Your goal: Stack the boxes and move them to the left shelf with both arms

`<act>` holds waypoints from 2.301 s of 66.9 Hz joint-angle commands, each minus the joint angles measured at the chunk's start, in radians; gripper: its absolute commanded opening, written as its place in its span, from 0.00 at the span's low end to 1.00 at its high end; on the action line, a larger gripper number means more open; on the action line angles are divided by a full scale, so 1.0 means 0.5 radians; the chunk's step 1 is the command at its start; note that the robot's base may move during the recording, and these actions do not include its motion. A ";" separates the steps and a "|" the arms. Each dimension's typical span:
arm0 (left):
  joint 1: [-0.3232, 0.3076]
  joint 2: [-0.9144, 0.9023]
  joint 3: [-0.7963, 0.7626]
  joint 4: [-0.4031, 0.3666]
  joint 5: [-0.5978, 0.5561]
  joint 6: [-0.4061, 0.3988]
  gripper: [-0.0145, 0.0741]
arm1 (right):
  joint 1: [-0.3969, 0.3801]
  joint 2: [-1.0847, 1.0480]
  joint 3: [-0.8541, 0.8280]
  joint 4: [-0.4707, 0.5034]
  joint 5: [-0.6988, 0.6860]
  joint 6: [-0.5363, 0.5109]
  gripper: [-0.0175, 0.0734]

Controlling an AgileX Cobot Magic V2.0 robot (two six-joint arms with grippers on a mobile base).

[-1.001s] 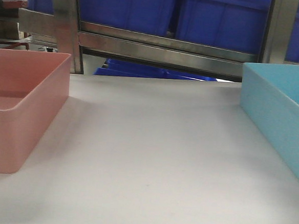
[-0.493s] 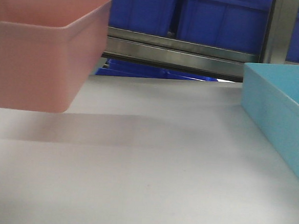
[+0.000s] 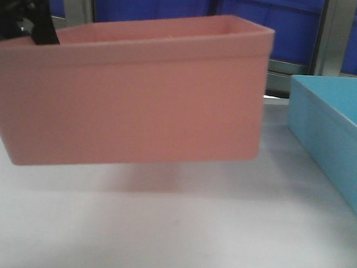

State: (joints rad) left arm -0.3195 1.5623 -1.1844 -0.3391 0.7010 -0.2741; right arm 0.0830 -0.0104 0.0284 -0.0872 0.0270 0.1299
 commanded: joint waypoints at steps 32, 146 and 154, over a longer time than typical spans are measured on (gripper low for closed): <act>-0.222 0.259 0.010 -0.099 -0.461 -0.110 0.16 | -0.007 -0.040 -0.035 -0.016 -0.175 -0.009 0.25; -0.218 -1.519 0.844 0.824 -0.544 0.415 0.19 | -0.007 -0.040 -0.035 -0.015 -0.186 -0.009 0.25; -0.218 -1.740 1.097 0.842 -0.691 0.415 0.15 | -0.007 -0.040 -0.043 -0.013 -0.213 -0.009 0.25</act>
State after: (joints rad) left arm -0.4228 0.7637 -0.6787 0.0680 0.4900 -0.0691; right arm 0.0830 -0.0104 0.0284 -0.0872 0.0233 0.1299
